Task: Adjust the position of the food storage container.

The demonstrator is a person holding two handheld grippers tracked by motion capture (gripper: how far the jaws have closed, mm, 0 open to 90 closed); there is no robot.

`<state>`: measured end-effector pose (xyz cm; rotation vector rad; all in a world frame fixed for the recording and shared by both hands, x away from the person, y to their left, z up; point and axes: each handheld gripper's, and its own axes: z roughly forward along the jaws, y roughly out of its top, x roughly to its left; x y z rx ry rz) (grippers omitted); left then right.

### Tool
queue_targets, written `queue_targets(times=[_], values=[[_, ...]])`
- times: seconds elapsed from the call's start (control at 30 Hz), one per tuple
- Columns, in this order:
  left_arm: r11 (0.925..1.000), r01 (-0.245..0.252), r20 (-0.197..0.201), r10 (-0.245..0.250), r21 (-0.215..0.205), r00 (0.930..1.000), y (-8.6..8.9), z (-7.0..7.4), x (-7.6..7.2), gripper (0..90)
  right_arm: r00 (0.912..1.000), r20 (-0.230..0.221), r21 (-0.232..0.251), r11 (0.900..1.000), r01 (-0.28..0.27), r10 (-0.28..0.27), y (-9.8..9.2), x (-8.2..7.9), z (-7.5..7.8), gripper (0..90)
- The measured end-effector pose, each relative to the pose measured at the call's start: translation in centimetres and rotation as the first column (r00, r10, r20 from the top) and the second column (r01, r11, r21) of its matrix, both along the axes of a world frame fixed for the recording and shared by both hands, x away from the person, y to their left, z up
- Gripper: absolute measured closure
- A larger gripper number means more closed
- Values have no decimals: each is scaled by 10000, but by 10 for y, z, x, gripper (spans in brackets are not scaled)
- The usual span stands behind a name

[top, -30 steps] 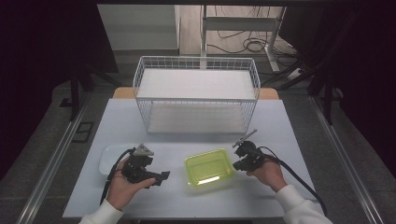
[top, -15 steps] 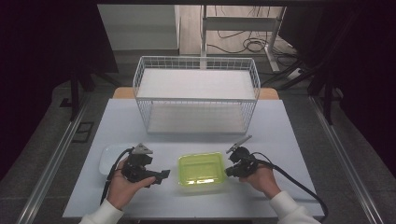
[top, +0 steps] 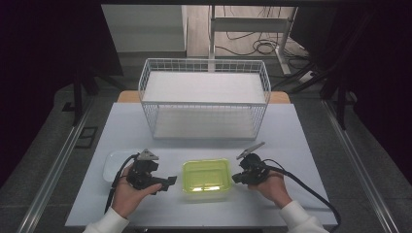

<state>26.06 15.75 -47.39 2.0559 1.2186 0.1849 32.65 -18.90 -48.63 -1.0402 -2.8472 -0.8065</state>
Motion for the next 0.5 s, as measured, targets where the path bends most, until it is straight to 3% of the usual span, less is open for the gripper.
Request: queue_targets(times=[0.17,0.2,0.4,0.47,0.5], values=[[9996,-100,1,100,-253,9999,-1,-2,1,149,9974,410,637,9964,558,-585,-21,0,10,887],[9991,-150,-16,150,-404,9999,-1,-2,2,154,9951,512,1062,9912,783,-841,-31,-2,14,887],[9976,-234,10,235,-658,9997,0,-2,1,160,9900,556,1806,9765,1179,-1299,-45,-14,22,884],[9968,-262,-63,258,-760,9996,1,-2,1,160,9880,569,2025,9707,1294,-1436,-46,-20,24,846],[9964,-295,-119,286,-793,9995,3,-3,1,160,9876,574,2222,9663,1303,-1463,-46,-25,24,765]])
